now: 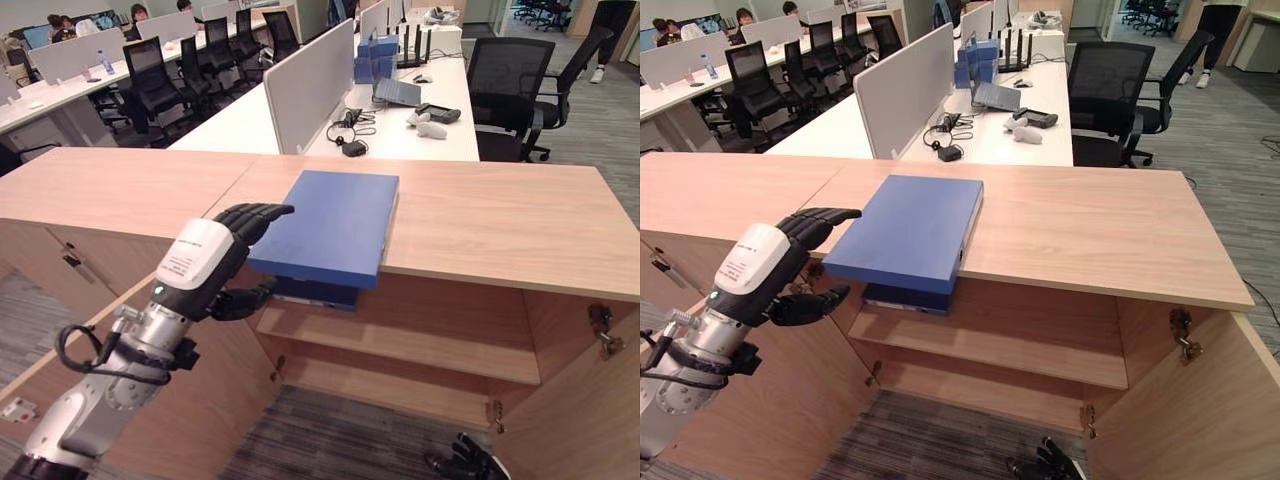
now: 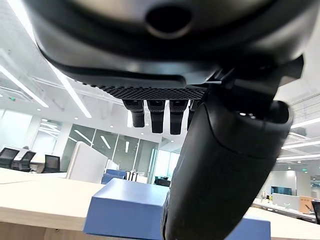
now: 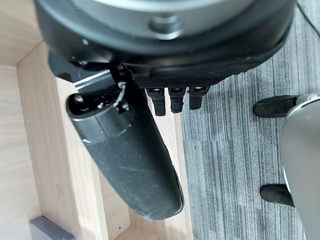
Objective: Put the empty folder in the office cabinet
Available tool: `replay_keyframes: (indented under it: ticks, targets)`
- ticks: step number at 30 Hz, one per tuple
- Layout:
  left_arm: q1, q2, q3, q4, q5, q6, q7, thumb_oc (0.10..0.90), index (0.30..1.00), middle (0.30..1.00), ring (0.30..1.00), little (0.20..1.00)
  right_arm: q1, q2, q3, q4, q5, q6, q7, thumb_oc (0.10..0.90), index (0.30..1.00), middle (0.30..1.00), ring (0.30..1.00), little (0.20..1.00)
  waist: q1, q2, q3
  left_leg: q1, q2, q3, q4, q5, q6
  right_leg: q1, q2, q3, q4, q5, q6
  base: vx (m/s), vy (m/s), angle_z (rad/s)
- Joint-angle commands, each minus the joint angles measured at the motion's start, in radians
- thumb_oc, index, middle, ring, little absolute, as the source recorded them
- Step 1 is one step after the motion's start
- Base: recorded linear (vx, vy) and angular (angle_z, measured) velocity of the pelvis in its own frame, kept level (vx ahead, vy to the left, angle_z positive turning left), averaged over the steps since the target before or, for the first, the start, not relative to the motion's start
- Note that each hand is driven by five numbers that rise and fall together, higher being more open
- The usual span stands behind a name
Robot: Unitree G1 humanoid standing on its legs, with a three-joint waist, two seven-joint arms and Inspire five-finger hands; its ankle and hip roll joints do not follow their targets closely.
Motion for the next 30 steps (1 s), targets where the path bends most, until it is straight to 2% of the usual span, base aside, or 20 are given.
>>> replay_keyframes:
  ticks: [1, 3, 9, 18, 30]
  targets:
    - [-0.143, 0.01, 0.032, -0.027, -0.046, -0.009, 0.031, 0.8, 0.9, 0.9, 0.9, 0.9, -0.079, -0.003, -0.007, -0.021, 0.057, -0.057, 0.014, 0.8, 0.9, 0.9, 0.9, 0.9, -0.001, -0.04, 0.01, 0.05, 0.02, 0.04, -0.002, -0.049, -0.05, 0.014, -0.039, 0.053, 0.001, -0.012, 0.08, 0.01, 0.006, -0.03]
    - [-0.161, 0.043, 0.003, -0.008, -0.006, -0.006, 0.011, 0.8, 0.9, 0.9, 0.9, 0.9, -0.075, 0.003, -0.014, -0.01, 0.102, -0.052, 0.023, 0.8, 0.9, 0.9, 0.9, 0.9, -0.008, -0.04, 0.009, 0.054, 0.02, 0.045, -0.002, -0.051, -0.05, 0.015, -0.039, 0.058, 0.001, -0.011, 0.082, 0.0, 0.0, 0.0]
    - [-0.192, 0.087, -0.027, 0.008, 0.037, -0.006, 0.002, 0.8, 0.9, 0.9, 0.9, 0.9, -0.078, 0.008, -0.019, 0.002, 0.142, -0.05, 0.039, 0.8, 0.9, 0.9, 0.9, 0.9, -0.011, -0.042, 0.01, 0.057, 0.022, 0.054, -0.002, -0.053, -0.051, 0.013, -0.038, 0.062, 0.001, -0.009, 0.083, 0.0, -0.001, -0.02]
    - [-0.308, 0.175, -0.103, 0.022, 0.11, -0.003, 0.005, 0.8, 0.9, 0.9, 0.9, 0.9, -0.069, 0.006, -0.019, 0.015, 0.207, -0.043, 0.058, 0.8, 0.9, 0.9, 0.9, 0.9, -0.028, -0.039, 0.006, 0.06, 0.021, 0.062, -0.002, -0.054, -0.054, 0.011, -0.037, 0.07, 0.001, -0.011, 0.086, 0.01, 0.002, -0.07]
    - [-0.368, 0.198, -0.115, 0.009, 0.109, -0.003, 0.005, 0.8, 0.9, 0.9, 0.9, 0.9, -0.068, 0.007, -0.024, 0.051, 0.203, -0.038, 0.063, 0.8, 0.9, 0.9, 0.9, 0.9, -0.035, -0.035, -0.002, 0.071, 0.022, 0.071, -0.002, -0.058, -0.054, 0.016, -0.035, 0.075, 0.001, -0.012, 0.086, 0.0, 0.0, 0.0]
